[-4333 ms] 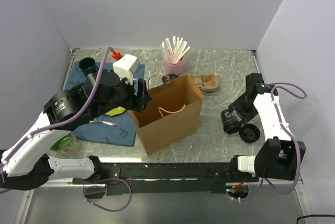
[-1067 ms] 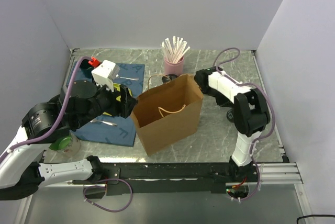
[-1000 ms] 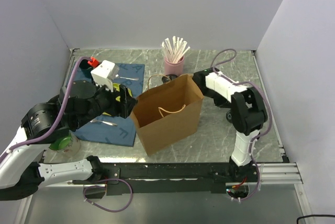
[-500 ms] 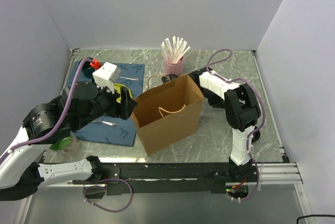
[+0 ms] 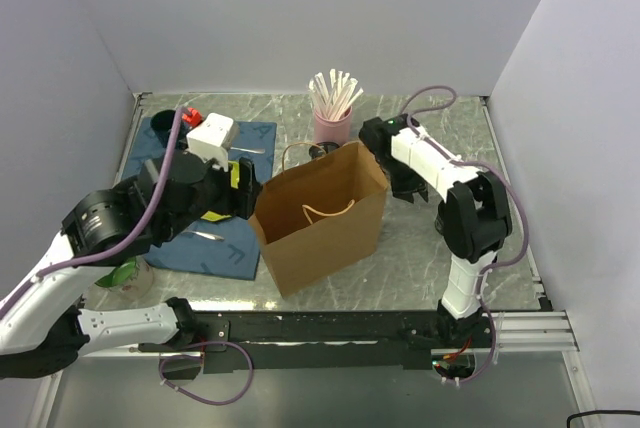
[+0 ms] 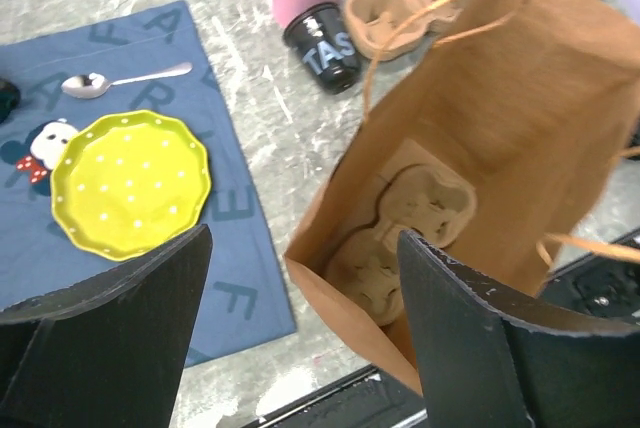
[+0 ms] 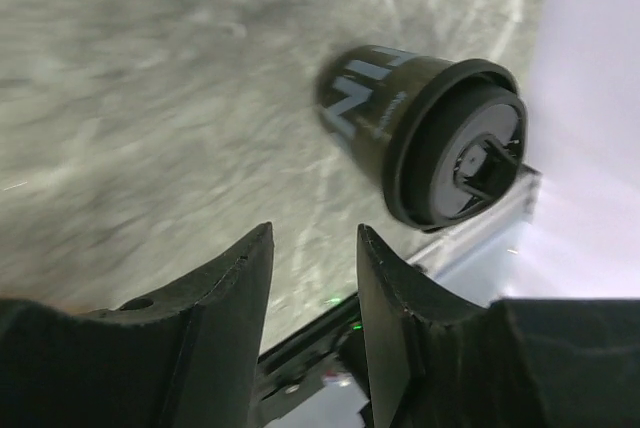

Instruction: Pack the takeout coffee

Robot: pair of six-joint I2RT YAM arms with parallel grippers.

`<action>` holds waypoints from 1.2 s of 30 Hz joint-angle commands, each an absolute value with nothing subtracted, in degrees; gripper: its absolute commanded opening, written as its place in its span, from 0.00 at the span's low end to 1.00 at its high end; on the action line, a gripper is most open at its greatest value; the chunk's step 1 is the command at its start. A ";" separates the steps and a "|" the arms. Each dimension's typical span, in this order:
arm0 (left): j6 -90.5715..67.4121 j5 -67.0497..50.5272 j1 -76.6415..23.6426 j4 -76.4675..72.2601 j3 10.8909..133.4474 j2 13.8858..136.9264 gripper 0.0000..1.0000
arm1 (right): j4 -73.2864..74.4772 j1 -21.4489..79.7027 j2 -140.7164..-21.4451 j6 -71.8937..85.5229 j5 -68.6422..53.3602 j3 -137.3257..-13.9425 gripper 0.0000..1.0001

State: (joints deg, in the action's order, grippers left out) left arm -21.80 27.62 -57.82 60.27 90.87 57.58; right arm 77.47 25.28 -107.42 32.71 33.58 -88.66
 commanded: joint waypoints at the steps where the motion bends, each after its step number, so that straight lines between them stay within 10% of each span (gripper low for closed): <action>1: -20.74 28.75 -55.99 56.53 92.37 60.11 0.79 | 82.18 24.26 -101.00 33.13 26.74 -95.97 0.47; 23: 21.60 -26.87 -49.13 50.54 118.66 87.09 0.76 | 73.83 17.93 -63.65 27.25 -3.60 -86.84 0.56; 36: 45.94 -32.34 -49.22 43.32 115.57 97.72 0.73 | 77.60 18.02 -47.20 25.84 -8.96 -77.87 0.59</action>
